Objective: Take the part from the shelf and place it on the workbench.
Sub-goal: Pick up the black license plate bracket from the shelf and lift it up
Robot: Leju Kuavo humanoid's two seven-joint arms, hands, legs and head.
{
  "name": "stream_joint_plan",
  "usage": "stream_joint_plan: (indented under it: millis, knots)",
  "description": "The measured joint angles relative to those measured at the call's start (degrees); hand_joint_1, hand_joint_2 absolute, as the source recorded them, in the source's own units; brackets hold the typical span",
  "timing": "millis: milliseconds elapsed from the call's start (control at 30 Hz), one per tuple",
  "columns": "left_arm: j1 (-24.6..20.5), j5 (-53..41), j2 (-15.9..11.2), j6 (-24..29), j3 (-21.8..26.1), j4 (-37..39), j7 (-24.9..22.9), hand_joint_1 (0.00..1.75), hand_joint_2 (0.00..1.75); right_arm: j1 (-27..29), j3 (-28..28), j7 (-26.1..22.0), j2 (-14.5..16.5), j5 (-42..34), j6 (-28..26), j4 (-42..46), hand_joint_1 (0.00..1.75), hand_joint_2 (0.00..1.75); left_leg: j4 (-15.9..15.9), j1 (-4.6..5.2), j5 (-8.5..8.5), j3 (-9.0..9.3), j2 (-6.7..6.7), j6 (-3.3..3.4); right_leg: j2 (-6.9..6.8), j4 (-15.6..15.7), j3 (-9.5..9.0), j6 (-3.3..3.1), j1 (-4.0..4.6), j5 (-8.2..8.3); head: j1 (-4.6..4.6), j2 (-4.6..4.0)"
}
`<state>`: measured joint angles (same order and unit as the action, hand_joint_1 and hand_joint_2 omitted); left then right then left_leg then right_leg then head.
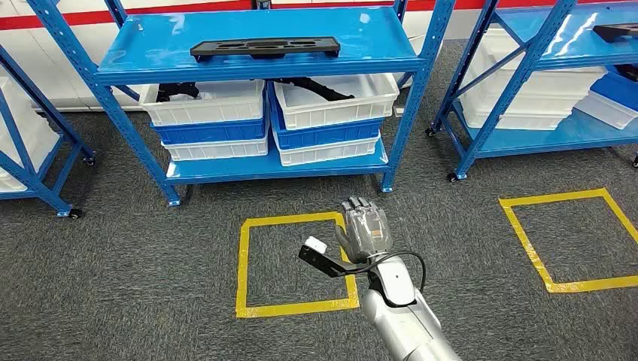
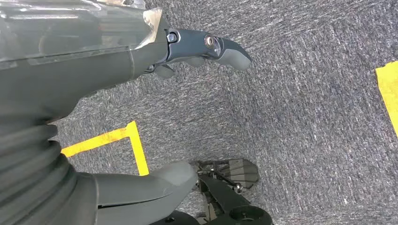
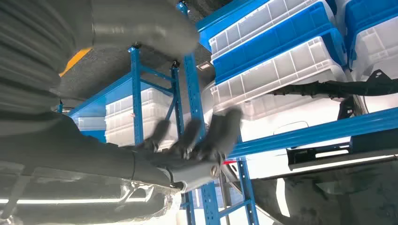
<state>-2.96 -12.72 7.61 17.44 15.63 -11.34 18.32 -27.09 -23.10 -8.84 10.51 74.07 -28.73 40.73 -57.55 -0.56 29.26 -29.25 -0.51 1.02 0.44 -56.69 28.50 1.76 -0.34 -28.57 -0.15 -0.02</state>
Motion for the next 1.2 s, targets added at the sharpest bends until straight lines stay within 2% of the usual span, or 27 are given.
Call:
stream_joint_plan:
  millis: [233,333,367,467,1033,1167,1200]
  knots:
    - [0.00,-0.16,0.00,-0.09,0.19,0.00,0.00,0.00,1.75,0.04,0.00,0.49,0.02,0.29,-0.11,0.28,0.00,1.75,0.00,0.00,0.00,0.00,0.00,0.00,0.00,0.00,0.00,0.00,0.00,0.00,0.00,0.00]
    - [0.00,-0.26,0.00,-0.11,0.24,0.00,0.01,0.00,1.75,0.11,0.00,0.70,0.02,0.39,-0.15,0.59,0.00,0.44,0.00,0.00,0.00,0.00,0.00,0.00,0.00,0.00,0.00,0.00,0.00,0.00,0.00,0.00]
    - [0.00,-0.26,0.00,-0.11,0.24,0.00,0.01,0.00,1.75,0.14,0.00,0.74,0.02,0.40,-0.15,0.64,0.00,0.44,0.00,0.00,0.00,0.00,0.00,0.00,0.00,0.00,0.00,0.00,0.00,0.00,-0.01,0.00]
    - [0.00,-0.34,0.00,-0.14,0.24,0.00,0.02,0.00,1.75,0.21,0.00,0.82,0.02,0.54,-0.27,0.79,0.00,1.75,0.00,0.00,0.00,0.01,0.00,0.00,0.00,0.00,0.00,0.00,0.00,0.00,-0.01,0.00]
    - [-0.01,-0.69,0.02,-0.95,0.33,0.00,0.92,0.00,1.75,-0.05,-0.92,-0.15,0.49,3.15,-0.72,1.18,0.00,1.75,0.00,0.00,0.00,0.00,0.00,0.00,0.00,0.00,-0.01,0.00,0.00,0.00,-0.01,0.00]
    - [0.00,-0.42,0.14,-2.27,0.45,0.00,3.01,0.00,0.00,-1.09,-1.91,-0.16,1.17,3.45,-0.82,0.68,0.00,1.75,0.00,0.00,0.00,0.00,-0.01,0.00,0.00,0.00,-0.01,0.00,0.00,0.00,-0.01,0.00]
    - [0.01,-0.38,0.19,-2.59,0.48,0.00,3.79,0.00,0.00,-1.42,-2.09,-0.21,1.27,3.33,-0.87,0.49,0.00,1.75,0.00,0.00,-0.01,0.00,-0.01,0.00,0.00,0.00,-0.01,0.00,0.00,0.00,-0.01,0.00]
